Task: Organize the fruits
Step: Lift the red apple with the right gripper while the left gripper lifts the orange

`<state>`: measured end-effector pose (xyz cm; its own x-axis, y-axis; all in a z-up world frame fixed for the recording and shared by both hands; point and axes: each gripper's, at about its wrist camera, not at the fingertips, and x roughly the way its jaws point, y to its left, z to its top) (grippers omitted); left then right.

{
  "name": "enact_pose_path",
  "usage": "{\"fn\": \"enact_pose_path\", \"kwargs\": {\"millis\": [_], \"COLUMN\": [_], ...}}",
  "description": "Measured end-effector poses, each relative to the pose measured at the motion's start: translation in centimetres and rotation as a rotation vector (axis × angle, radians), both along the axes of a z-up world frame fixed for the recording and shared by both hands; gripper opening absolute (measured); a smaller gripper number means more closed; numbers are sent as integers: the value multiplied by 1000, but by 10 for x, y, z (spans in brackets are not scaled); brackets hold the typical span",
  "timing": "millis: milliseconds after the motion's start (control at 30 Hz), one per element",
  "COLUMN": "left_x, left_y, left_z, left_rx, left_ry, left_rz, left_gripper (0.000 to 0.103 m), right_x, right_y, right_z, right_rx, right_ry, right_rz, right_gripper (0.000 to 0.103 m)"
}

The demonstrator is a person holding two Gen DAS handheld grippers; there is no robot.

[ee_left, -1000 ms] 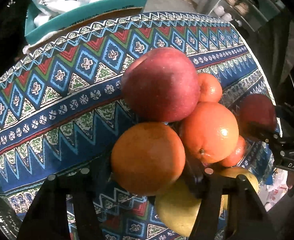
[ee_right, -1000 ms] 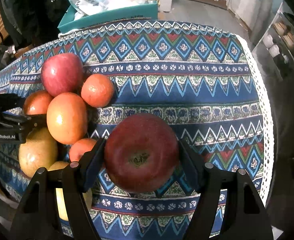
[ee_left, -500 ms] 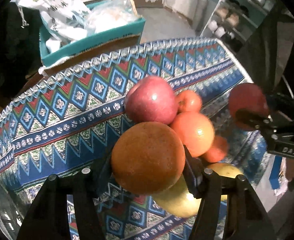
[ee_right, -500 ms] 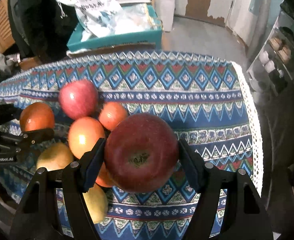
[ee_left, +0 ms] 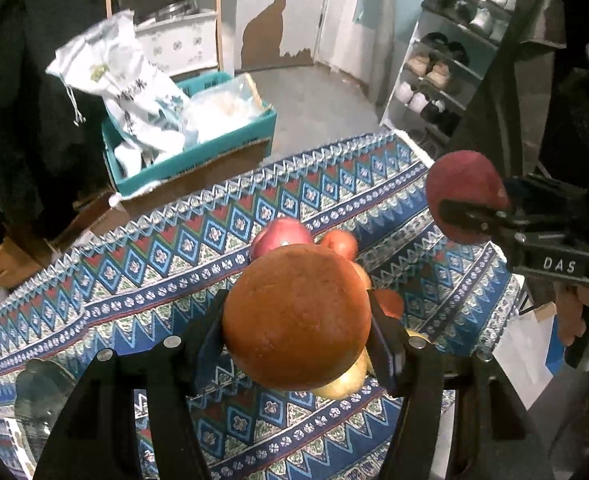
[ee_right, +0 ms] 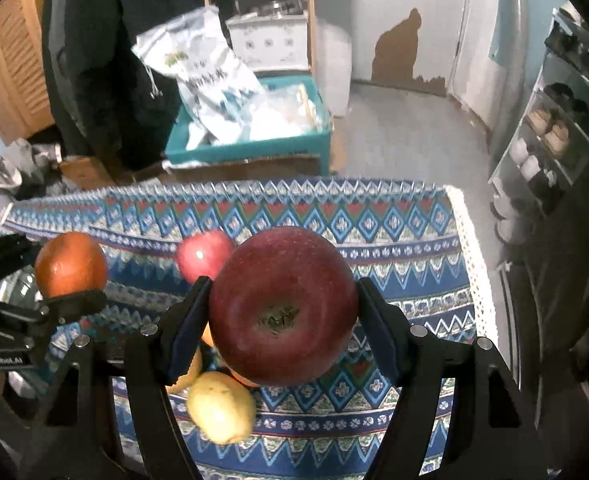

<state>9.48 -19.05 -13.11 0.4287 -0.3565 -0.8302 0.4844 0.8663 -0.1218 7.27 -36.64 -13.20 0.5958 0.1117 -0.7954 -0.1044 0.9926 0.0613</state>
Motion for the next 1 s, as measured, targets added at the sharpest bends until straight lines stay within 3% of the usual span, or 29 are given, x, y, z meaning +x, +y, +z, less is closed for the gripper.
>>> {"fn": "enact_pose_path", "kwargs": {"millis": [567,1000], "left_x": [-44,-59], "left_y": [32,78], "left_z": [79,104], "left_rx": [-82,-140], "left_ry": [-157,-185], "left_rz": [2,49], "left_gripper": [64,64], "right_x": [-24,-36], "right_y": [22,62], "right_z": [63,103], "right_rx": [30,57], "right_ry": [-119,-198], "right_rz": [30,98], "right_gripper": [72,72]}}
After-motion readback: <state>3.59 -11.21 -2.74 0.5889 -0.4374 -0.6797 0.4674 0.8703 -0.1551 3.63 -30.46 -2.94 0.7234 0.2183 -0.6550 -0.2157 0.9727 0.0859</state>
